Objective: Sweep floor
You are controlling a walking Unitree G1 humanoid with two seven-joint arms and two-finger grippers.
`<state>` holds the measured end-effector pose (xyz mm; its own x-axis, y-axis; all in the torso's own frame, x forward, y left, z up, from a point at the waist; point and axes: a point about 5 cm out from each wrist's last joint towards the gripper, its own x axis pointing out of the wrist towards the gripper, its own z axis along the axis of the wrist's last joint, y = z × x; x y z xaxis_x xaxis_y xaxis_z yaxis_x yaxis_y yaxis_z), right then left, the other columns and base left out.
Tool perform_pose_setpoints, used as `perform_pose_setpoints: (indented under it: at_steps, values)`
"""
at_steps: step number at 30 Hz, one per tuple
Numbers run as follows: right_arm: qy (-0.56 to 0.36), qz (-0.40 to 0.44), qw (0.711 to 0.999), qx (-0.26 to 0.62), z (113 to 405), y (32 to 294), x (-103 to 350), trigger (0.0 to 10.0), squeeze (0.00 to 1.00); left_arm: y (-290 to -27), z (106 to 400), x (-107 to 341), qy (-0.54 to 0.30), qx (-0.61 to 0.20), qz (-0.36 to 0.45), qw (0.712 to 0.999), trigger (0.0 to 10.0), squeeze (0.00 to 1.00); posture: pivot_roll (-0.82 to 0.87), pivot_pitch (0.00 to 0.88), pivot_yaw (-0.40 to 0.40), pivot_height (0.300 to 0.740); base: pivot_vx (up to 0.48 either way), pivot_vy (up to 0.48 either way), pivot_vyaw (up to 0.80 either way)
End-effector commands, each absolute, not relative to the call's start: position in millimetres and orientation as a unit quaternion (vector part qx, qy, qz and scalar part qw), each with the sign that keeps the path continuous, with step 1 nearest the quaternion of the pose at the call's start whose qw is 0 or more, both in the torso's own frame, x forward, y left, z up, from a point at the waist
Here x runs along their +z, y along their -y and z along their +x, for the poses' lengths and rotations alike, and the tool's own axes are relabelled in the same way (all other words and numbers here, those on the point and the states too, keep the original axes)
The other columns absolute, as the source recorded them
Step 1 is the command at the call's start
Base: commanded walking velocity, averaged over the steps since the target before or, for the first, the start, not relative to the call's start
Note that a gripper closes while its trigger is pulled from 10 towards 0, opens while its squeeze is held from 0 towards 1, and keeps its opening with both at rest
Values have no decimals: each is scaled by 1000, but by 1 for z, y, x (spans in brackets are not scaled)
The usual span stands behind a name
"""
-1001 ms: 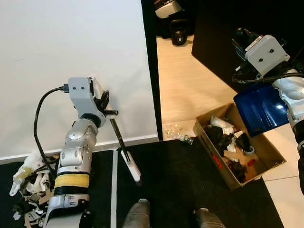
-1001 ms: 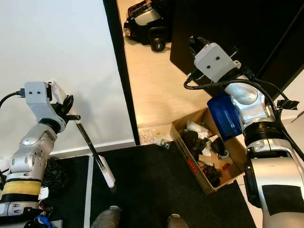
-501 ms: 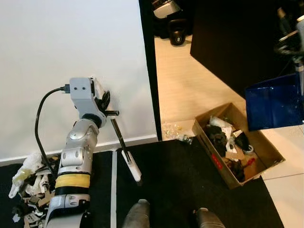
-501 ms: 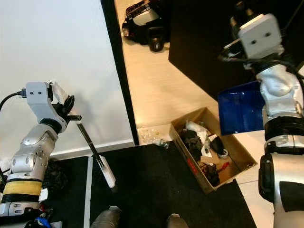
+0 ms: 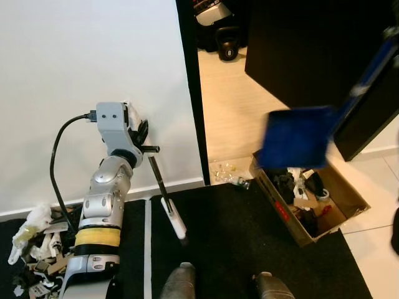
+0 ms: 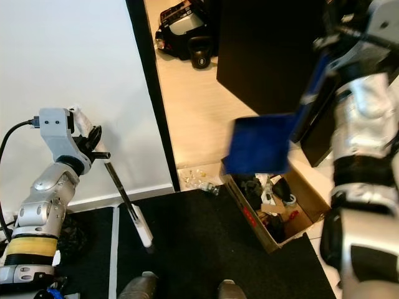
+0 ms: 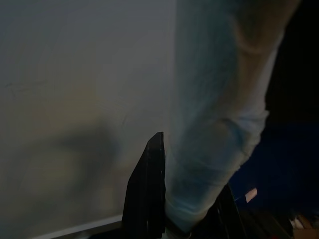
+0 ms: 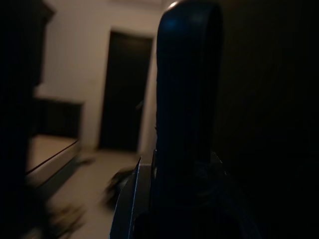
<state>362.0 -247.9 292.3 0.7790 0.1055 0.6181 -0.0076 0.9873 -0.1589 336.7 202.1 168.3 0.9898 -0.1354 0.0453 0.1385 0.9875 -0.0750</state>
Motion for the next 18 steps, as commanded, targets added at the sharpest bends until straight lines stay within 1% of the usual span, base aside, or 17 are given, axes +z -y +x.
perform_pose_setpoints:
  at_steps: [1, 2, 4, 5, 8, 9, 11, 14, 16, 17, 18]
  values:
    - [348, -73, 934, 35, 356, 243, 298, 10000, 0, -206, 333, 165, 24, -61, -39, 997, 10000, 0, 101, 162, 48, 740, 0, 0, 0]
    - [348, -73, 934, 35, 356, 243, 298, 10000, 0, -206, 333, 165, 24, -61, -39, 997, 10000, 0, 101, 162, 48, 740, 0, 0, 0]
    - [325, -46, 943, 51, 354, 232, 281, 10000, 0, -207, 333, 165, 21, -60, -37, 997, 10000, 0, 97, 165, 47, 740, 0, 0, 0]
    - [325, -46, 943, 51, 354, 232, 281, 10000, 0, -207, 333, 165, 21, -60, -37, 997, 10000, 0, 97, 165, 47, 740, 0, 0, 0]
    - [286, -3, 956, 64, 349, 218, 258, 10000, 0, -206, 333, 162, 15, -58, -50, 997, 10000, 0, 91, 165, 44, 740, 0, 0, 0]
    - [286, -3, 956, 64, 349, 218, 258, 10000, 0, -206, 333, 162, 15, -58, -50, 997, 10000, 0, 91, 165, 44, 740, 0, 0, 0]
    - [253, 11, 965, 70, 344, 209, 242, 10000, 0, -202, 332, 157, 1, -69, -67, 995, 10000, 0, 92, 165, 42, 740, 0, 0, 0]
    - [238, 15, 969, 72, 341, 205, 233, 10000, 0, -200, 330, 155, -6, -75, -68, 995, 10000, 0, 91, 166, 41, 740, 0, 0, 0]
    - [193, 36, 978, 75, 334, 192, 202, 10000, 0, -201, 325, 146, -21, -66, -82, 994, 10000, 0, 97, 170, 37, 740, 0, 0, 0]
    - [193, 36, 978, 75, 334, 192, 202, 10000, 0, -201, 325, 146, -21, -66, -82, 994, 10000, 0, 97, 170, 37, 740, 0, 0, 0]
    - [178, 42, 980, 76, 331, 188, 192, 10000, 0, -202, 324, 144, -26, -60, -85, 994, 10000, 0, 97, 171, 37, 740, 0, 0, 0]
